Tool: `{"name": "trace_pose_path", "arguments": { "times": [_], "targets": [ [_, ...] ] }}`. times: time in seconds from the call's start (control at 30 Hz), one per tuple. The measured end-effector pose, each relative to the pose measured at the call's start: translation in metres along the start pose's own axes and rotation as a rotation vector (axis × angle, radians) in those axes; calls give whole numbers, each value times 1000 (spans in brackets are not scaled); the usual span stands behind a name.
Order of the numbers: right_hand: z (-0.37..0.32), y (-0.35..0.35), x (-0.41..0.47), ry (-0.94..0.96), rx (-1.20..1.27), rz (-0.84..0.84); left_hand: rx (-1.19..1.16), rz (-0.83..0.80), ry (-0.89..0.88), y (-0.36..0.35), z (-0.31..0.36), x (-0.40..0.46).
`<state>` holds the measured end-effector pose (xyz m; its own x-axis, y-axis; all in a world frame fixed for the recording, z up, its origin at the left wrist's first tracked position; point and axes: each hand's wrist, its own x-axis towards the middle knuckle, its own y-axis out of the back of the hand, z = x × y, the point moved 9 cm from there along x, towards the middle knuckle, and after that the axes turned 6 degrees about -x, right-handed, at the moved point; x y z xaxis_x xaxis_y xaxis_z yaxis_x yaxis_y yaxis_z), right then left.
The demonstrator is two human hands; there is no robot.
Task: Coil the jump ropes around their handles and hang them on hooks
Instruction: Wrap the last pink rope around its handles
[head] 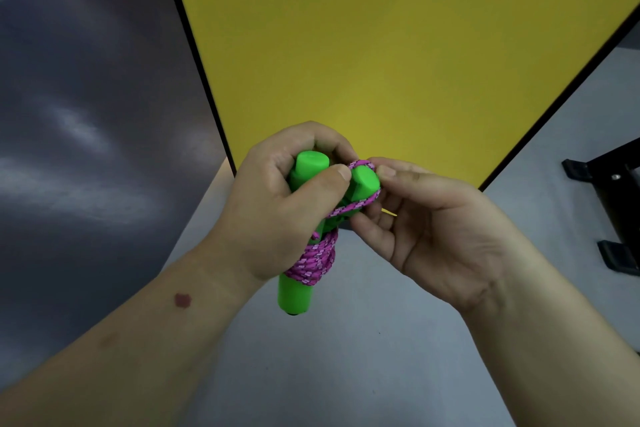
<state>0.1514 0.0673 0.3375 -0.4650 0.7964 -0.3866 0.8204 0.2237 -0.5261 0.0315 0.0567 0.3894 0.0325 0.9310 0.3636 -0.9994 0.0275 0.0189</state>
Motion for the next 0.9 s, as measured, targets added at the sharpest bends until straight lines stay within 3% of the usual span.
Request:
{"name": "trace_pose_path", "arguments": {
  "times": [0.27,0.37,0.43,0.5,0.63,0.8,0.9],
  "targets": [
    [-4,1,3,105,-74,80,100,94,-39,2,-2,-3],
    [-12,13,6,195,-192,124,-287,311,156,19,-26,4],
    [-22,24,6,285,-399,176,-605,505,316,36,-43,7],
    [-26,21,3,316,-565,102,-787,656,445,47,-55,4],
    [-12,-7,-7,218,-631,-257,-924,763,568,48,-66,-1],
    [-8,-16,-7,349,-911,-200,-956,837,744,38,-86,-16],
    [-13,-12,-5,445,-1033,-65,-940,827,781,35,-92,-18]
  ]
}}
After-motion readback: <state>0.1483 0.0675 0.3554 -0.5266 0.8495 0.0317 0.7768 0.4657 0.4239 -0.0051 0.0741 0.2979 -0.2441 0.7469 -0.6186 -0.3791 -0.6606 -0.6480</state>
